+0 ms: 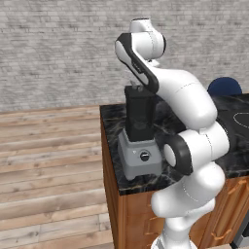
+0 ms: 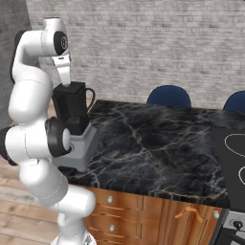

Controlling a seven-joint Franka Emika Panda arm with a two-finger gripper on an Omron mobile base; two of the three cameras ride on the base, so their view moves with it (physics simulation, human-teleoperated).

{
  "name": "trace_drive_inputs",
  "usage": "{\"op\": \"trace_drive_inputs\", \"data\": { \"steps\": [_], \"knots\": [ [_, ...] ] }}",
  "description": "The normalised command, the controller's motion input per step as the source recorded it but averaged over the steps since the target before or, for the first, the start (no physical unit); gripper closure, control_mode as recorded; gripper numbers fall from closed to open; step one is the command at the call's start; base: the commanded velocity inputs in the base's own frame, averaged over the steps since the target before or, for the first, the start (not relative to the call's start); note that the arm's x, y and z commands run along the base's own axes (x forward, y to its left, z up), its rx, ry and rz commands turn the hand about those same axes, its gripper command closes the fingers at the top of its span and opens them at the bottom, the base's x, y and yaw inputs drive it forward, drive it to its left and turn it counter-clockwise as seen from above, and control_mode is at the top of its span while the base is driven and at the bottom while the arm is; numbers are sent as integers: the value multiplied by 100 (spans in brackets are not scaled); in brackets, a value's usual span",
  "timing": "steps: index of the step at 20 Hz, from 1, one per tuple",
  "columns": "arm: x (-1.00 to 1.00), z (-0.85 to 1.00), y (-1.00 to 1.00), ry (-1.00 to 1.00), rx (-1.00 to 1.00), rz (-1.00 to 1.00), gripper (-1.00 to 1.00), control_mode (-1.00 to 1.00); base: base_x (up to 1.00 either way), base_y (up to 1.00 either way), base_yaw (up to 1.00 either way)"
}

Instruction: Close the lid blender by securely placing the lid on top.

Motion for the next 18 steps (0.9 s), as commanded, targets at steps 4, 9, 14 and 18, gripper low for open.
{"op": "trace_drive_inputs", "data": {
  "steps": [4,9,14,18],
  "knots": [
    [-3,-46,0,5,-3,6,100,-100,0,0,0],
    [-10,-52,0,-4,0,4,100,-100,0,0,0],
    [-13,-30,0,-20,3,5,100,-100,0,0,0],
    [-3,-32,0,-19,4,2,100,-100,0,0,0]
  ]
}}
